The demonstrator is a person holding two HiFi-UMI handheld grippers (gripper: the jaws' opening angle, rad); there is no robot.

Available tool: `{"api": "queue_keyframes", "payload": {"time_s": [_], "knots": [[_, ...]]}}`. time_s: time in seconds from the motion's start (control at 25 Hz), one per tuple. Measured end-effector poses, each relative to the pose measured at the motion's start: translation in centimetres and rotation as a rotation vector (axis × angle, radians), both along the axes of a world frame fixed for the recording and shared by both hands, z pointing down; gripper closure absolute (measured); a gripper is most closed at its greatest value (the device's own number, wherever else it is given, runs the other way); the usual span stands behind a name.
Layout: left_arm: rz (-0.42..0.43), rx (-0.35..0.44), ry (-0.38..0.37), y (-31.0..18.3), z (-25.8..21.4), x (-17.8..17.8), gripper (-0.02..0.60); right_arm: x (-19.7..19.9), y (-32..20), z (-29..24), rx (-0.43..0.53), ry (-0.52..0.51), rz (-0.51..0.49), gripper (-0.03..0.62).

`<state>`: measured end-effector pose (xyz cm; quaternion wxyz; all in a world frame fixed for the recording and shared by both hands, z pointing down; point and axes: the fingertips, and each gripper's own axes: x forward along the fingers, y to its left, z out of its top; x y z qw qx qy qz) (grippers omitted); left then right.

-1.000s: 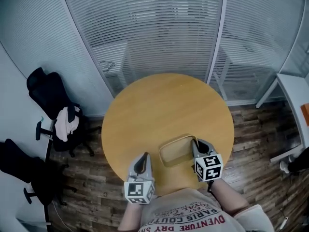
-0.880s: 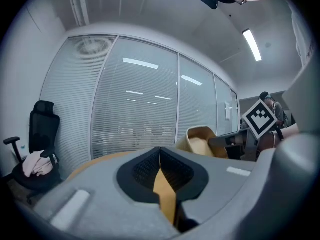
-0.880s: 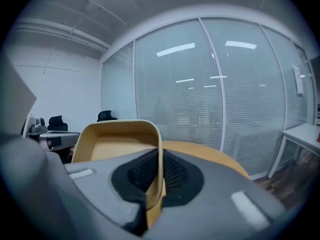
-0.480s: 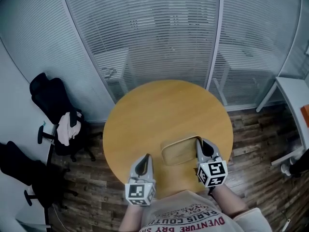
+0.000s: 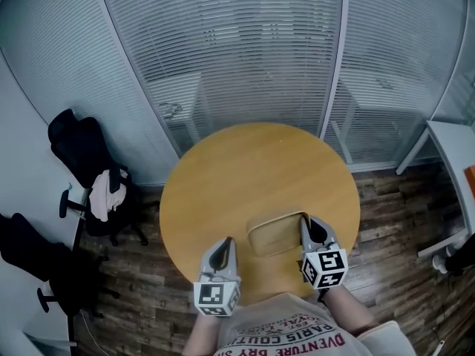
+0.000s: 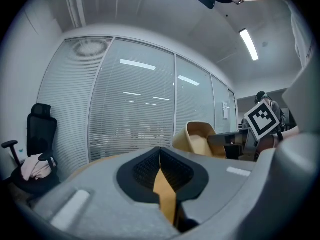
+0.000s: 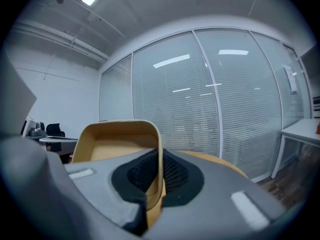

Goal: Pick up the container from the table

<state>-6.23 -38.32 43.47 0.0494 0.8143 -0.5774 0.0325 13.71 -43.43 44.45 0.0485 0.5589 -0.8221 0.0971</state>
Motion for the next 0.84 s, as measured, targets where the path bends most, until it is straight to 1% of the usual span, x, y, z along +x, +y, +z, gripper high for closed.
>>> {"api": "queue_keyframes", "payload": {"time_s": [0.36, 0.84], "knots": [[-0.014, -0.008, 0.002, -0.13, 0.11, -0.3, 0.574, -0.62, 0.09, 0.31, -0.02, -0.004, -0.012, 0.588], [-0.007, -0.014, 0.01, -0.16, 0.34, 0.08, 0.574, -0.1, 0.37, 0.96, -0.056, -0.006, 0.007, 0.588]]}}
